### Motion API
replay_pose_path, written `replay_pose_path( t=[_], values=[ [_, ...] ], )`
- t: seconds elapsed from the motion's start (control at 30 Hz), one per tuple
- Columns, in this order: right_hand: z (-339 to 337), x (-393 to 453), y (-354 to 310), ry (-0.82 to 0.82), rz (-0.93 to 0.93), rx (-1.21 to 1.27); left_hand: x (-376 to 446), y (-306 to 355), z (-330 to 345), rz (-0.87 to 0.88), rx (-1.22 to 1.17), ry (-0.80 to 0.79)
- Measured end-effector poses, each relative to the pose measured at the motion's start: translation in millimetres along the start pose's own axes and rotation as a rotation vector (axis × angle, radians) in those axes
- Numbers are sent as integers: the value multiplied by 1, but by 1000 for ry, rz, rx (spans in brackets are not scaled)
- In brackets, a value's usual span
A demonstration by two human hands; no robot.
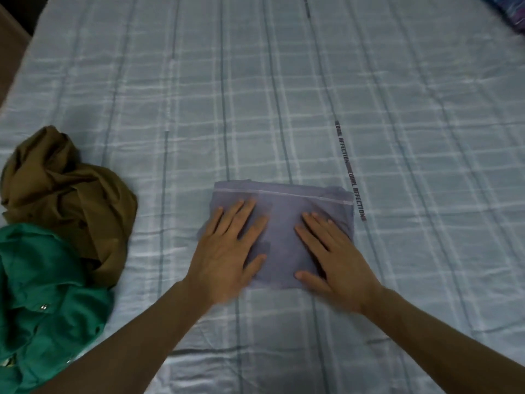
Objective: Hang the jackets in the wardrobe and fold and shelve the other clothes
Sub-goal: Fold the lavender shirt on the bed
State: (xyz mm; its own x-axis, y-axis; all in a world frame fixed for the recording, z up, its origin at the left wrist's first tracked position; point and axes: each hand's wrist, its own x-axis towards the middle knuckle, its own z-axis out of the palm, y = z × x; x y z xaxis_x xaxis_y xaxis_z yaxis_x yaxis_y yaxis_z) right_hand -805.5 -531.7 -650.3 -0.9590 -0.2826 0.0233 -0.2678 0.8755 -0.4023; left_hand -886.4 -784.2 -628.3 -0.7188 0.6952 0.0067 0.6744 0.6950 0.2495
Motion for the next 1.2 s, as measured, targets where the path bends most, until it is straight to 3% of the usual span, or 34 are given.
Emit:
replay_pose_path(
  t=[0.13, 0.37, 0.6, 0.77, 1.03, 1.2],
  values=[
    [0, -36, -7, 7, -18, -69, -39, -1, -11, 182, 9, 15],
    [3, -37, 10, 186, -79, -155, -46, -18, -4, 146, 75, 85],
    [-26, -27, 29, 111, -206, -162, -52, -31, -18, 229, 53, 82],
    [-28, -23, 21, 92, -127, -245, -50, -18, -13, 119, 90, 84],
    [4, -34, -35, 5, -87, -139, -52, -10, -3, 67, 85, 32],
    [9, -18, -39, 53, 16, -171, -33, -10, -7, 26, 76, 65]
  ],
)
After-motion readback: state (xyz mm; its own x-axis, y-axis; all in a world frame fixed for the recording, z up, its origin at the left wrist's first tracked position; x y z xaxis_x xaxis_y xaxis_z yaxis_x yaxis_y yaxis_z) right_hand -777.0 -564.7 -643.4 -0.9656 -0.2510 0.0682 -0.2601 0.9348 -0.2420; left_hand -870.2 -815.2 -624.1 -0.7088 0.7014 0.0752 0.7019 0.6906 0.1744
